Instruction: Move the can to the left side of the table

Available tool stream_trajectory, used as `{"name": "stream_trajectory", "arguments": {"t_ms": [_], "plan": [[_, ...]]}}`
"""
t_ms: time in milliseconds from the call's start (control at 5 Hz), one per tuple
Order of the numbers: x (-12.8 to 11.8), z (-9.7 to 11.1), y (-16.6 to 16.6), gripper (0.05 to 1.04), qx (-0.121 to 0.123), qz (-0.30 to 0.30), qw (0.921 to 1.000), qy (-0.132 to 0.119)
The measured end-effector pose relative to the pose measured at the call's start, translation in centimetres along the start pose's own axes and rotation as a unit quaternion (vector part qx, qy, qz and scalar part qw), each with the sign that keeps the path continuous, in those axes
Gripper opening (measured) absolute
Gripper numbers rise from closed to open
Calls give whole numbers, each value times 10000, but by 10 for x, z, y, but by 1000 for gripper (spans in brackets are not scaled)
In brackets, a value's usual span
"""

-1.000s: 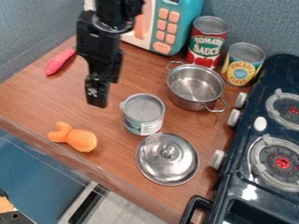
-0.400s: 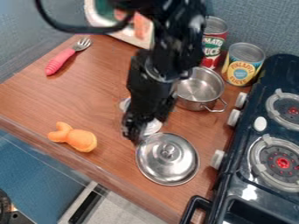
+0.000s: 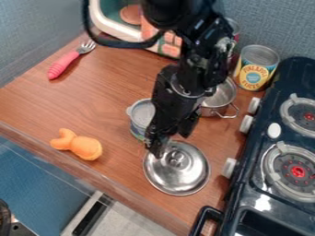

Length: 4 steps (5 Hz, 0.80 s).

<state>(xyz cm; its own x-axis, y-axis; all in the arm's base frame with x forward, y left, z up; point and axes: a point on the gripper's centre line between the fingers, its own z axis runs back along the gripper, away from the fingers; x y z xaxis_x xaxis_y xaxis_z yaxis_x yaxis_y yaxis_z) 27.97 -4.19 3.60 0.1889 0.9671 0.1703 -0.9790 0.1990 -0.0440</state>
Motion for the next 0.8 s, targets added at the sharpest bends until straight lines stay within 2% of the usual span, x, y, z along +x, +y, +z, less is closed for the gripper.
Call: {"name": "stream_trajectory", "arguments": {"t_ms": [200,400,600,800], "plan": [[6,-9,-7,1001,136,100,9999,-12],[30,-13,-11,1001,230,557,9982,32],[49,-18,-16,1001,323,857,9958,-55],[80,-24,-13,1001,446,1217,9909,-359]]}}
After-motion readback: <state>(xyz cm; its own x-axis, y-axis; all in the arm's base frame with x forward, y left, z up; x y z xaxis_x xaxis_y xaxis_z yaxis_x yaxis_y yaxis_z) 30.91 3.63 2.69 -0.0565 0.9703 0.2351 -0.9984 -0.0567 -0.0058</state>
